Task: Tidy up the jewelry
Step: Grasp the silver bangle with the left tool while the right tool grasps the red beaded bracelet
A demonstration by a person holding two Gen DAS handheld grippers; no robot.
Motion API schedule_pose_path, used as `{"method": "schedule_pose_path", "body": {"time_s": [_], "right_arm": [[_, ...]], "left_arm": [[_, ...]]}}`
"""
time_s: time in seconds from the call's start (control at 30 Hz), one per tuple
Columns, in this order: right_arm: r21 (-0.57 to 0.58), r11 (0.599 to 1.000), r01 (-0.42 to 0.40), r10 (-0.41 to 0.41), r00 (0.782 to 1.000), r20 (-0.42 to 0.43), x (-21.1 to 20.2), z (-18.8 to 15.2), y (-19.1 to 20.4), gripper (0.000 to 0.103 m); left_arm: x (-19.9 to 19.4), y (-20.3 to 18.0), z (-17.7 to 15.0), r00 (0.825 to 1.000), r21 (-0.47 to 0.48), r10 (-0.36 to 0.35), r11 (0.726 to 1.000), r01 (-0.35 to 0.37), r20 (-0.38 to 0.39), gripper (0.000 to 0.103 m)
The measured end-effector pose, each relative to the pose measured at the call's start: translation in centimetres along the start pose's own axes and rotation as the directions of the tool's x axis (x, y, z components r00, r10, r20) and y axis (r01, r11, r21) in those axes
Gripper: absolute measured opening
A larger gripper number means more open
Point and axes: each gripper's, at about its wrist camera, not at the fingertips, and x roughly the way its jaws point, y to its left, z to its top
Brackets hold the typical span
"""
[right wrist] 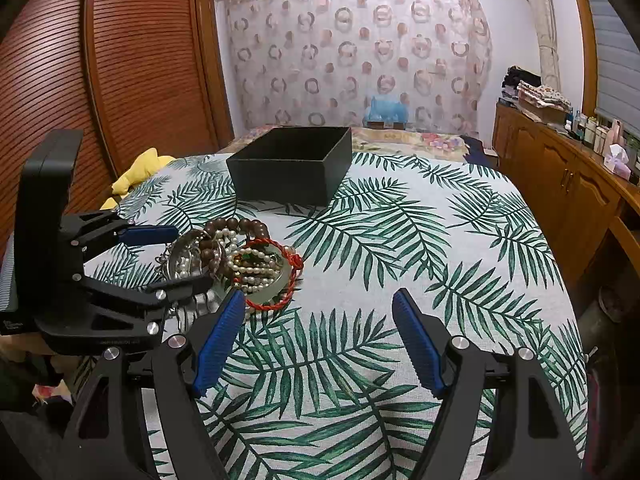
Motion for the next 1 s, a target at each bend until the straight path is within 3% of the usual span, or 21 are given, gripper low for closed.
{"method": "schedule_pose_path", "body": {"time_s": [0.13,0.33,0.5,1.0], "right_arm": [[-0.012,1.0,-0.003,0.003,1.0,-0.009,0.3,0.1,0.1,0.077],[-0.079,0.996,-0.033,0.029,0.999,-0.045,1.8,1.3,0.9,0.051],[-0.095,0.992,-0.089,0.077,0.99,-0.119,4.2,2.2,1.5,0.028],[-0.019,0.988,-0.152,0.146,0.969,-0.199,8.1,3.7,0.5,0.027]], "left_arm": [[-0.4,0.6,-0.1,1.0,-0.033,-0.016,0.999,0.017,0.016,0.058],[-2.5,2.4,0.1,0.996,-0.118,-0.041,0.992,0.049,0.073,0.058],[-3.5,2.8,0.3,0.995,-0.137,-0.029,0.99,0.042,0.097,0.058],[-3.7,2.7,-0.1,0.995,-0.144,-0.044,0.988,0.058,0.094,0.058]]}}
